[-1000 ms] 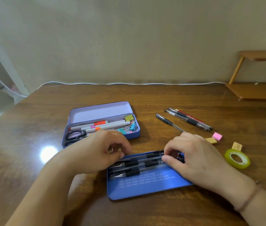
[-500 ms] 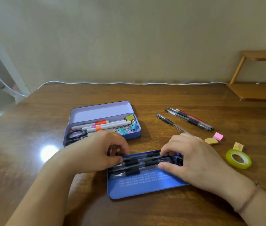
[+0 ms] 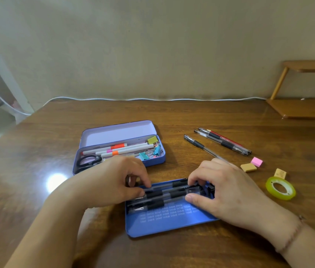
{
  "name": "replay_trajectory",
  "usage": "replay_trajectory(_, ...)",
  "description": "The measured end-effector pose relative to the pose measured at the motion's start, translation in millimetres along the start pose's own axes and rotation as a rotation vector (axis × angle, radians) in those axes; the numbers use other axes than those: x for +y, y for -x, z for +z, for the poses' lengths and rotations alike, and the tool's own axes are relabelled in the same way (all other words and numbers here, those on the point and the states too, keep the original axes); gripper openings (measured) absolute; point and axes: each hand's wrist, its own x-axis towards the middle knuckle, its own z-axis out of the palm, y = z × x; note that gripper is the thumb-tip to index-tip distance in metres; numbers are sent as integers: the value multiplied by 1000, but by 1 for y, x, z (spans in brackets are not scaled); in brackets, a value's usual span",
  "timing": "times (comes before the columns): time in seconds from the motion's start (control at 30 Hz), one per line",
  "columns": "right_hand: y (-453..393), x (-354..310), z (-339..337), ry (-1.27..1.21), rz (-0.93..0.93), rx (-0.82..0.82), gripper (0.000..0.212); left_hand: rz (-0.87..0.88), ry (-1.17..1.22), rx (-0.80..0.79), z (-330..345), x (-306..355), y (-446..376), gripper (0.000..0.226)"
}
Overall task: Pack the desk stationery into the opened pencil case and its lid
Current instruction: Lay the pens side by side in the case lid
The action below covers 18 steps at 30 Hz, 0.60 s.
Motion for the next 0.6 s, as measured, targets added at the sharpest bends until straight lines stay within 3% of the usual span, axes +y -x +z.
replay_trajectory(0.6, 0, -4, 2, -12, 5, 43, 34, 18, -66, -7, -2, 8, 2, 14)
